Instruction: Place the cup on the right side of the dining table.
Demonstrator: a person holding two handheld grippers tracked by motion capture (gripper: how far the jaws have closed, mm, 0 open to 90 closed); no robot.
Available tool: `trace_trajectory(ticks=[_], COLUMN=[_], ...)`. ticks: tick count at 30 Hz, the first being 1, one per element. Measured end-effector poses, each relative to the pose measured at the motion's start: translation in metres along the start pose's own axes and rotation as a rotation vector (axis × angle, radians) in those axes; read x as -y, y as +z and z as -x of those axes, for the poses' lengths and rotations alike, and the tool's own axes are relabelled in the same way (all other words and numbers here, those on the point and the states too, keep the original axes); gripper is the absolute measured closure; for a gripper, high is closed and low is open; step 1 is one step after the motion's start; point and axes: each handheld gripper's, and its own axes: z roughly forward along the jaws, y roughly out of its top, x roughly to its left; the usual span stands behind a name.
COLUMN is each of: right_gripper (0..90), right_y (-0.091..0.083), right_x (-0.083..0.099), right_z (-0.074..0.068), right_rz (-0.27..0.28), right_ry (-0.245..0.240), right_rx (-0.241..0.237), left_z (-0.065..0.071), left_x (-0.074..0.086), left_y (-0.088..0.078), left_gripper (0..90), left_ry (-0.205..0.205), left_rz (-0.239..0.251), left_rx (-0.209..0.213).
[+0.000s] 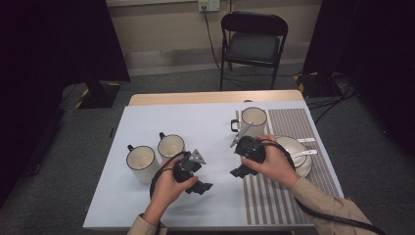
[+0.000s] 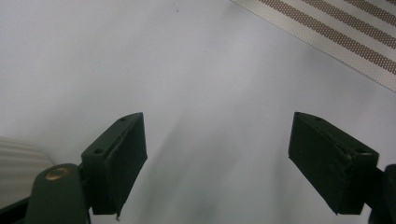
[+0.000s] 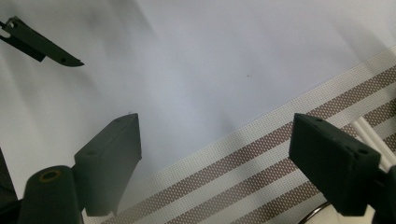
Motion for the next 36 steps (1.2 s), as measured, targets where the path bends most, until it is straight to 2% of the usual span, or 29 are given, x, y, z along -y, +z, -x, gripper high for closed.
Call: trace_trajectory(ticks=[32, 36], right_gripper=[16.2, 16.2], right_y=[0.017, 0.018], right_x=[0.013, 0.013], right_z=[-0.006, -0.008], right_rz=[0.011, 0.011], right_ry=[0.009, 0.0], right_rx=[-0.05, -0.042], left_z=[-0.003, -0.004], left_x=[0.022, 0.026], left_y=[-0.01, -0.011], left_gripper=[18.7, 18.7], left_ry=[-0.019, -0.029], left_rz=[-0.003, -0.01], left_rx=[-0.013, -0.02])
